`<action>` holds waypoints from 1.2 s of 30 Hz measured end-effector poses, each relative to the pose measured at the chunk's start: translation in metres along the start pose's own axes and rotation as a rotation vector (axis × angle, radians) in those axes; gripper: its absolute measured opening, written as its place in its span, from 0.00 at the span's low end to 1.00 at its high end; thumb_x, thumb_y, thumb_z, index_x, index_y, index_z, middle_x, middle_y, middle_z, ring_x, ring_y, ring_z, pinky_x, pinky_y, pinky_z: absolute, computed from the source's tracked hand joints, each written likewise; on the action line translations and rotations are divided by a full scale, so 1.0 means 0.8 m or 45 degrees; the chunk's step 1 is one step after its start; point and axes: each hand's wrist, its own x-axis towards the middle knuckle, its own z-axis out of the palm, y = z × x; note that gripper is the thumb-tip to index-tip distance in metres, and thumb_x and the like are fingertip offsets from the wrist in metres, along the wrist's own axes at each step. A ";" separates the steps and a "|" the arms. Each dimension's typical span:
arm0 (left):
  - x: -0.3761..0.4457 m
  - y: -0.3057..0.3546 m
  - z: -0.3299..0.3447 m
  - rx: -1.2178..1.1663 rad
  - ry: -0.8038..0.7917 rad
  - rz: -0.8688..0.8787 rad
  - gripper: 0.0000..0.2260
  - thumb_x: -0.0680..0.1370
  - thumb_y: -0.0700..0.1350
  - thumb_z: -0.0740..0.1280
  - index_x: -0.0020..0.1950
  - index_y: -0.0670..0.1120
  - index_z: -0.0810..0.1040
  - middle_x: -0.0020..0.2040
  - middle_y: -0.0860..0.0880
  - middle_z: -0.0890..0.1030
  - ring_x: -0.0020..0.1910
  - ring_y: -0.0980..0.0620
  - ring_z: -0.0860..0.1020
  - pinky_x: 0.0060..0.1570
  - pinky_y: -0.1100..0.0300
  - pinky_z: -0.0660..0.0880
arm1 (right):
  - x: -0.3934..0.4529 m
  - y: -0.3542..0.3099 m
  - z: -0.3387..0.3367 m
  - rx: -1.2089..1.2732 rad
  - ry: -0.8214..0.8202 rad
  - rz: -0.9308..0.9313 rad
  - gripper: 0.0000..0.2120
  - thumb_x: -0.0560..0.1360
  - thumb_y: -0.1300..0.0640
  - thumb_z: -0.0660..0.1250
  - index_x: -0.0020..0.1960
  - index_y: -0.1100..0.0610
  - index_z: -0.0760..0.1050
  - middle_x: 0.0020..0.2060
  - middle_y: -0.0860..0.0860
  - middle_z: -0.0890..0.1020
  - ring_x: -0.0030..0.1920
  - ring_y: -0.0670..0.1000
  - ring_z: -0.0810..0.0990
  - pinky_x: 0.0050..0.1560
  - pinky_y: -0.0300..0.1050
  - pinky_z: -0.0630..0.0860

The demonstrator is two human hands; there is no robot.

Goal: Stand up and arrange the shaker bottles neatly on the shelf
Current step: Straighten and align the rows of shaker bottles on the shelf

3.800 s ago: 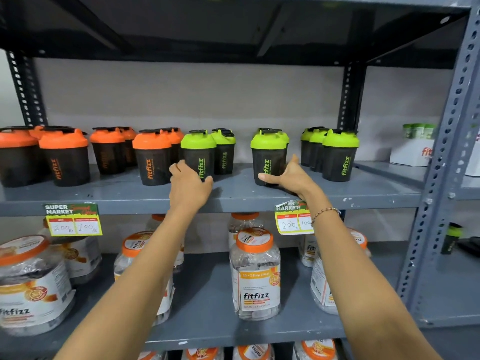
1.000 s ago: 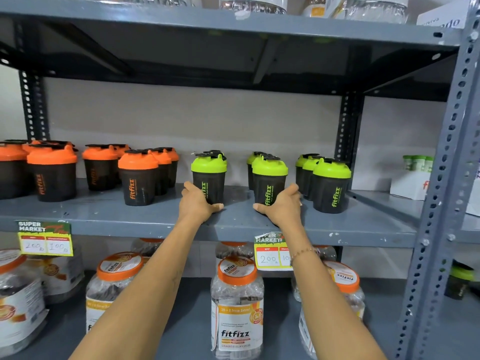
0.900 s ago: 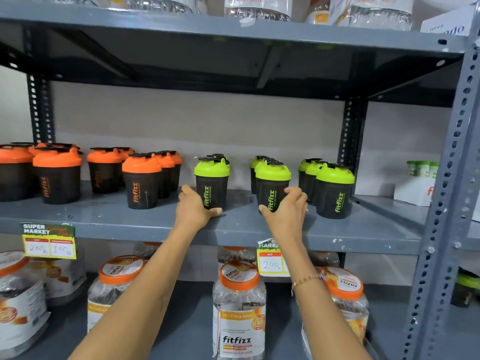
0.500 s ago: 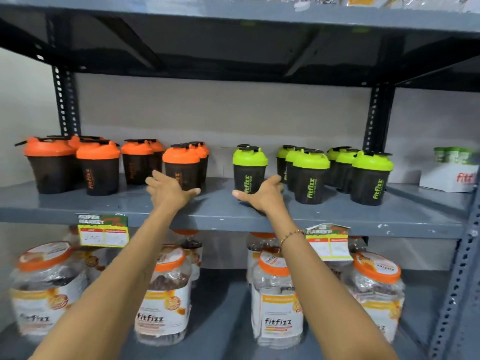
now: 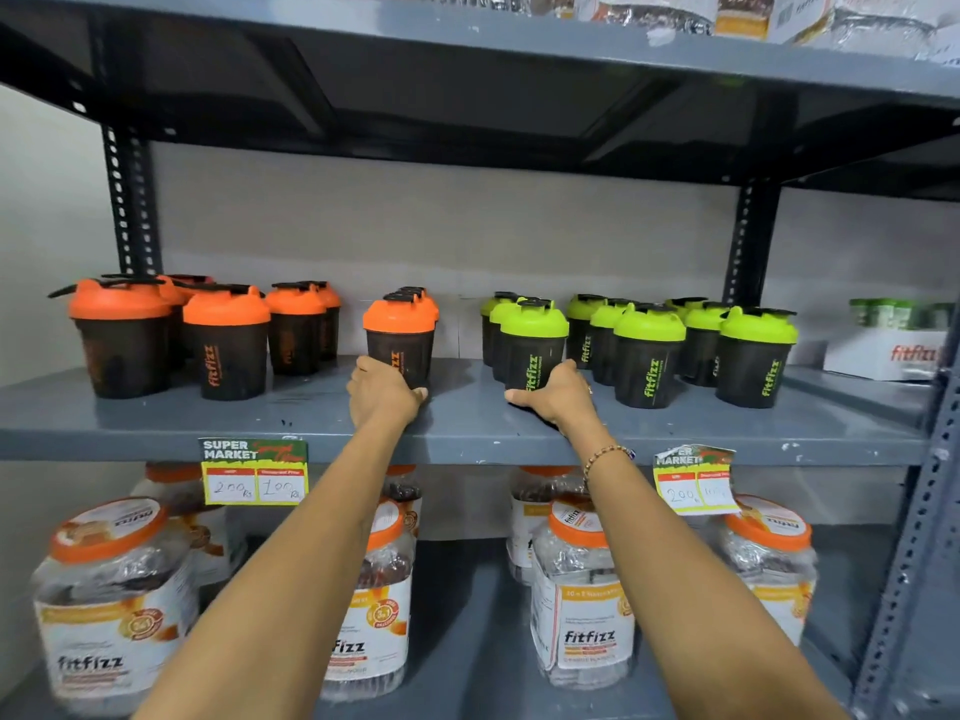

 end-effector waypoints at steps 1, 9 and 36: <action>-0.001 0.000 0.000 0.011 -0.001 -0.002 0.34 0.71 0.47 0.74 0.68 0.35 0.60 0.68 0.36 0.68 0.67 0.37 0.67 0.63 0.45 0.68 | 0.000 0.001 0.000 0.001 0.003 -0.006 0.43 0.65 0.47 0.77 0.67 0.68 0.60 0.66 0.63 0.71 0.67 0.62 0.69 0.65 0.54 0.69; -0.004 0.003 0.001 0.096 -0.011 -0.003 0.33 0.73 0.49 0.72 0.69 0.36 0.60 0.68 0.37 0.68 0.67 0.38 0.67 0.62 0.45 0.68 | 0.001 0.002 0.001 -0.038 -0.015 -0.036 0.41 0.66 0.47 0.76 0.68 0.67 0.61 0.66 0.63 0.71 0.67 0.62 0.69 0.66 0.54 0.68; 0.078 -0.192 -0.258 -0.126 0.533 -0.093 0.35 0.69 0.40 0.76 0.69 0.35 0.61 0.69 0.35 0.63 0.69 0.36 0.62 0.68 0.49 0.61 | -0.131 -0.205 0.188 0.277 -0.260 -0.479 0.23 0.73 0.50 0.69 0.62 0.63 0.70 0.53 0.57 0.81 0.59 0.57 0.77 0.56 0.47 0.71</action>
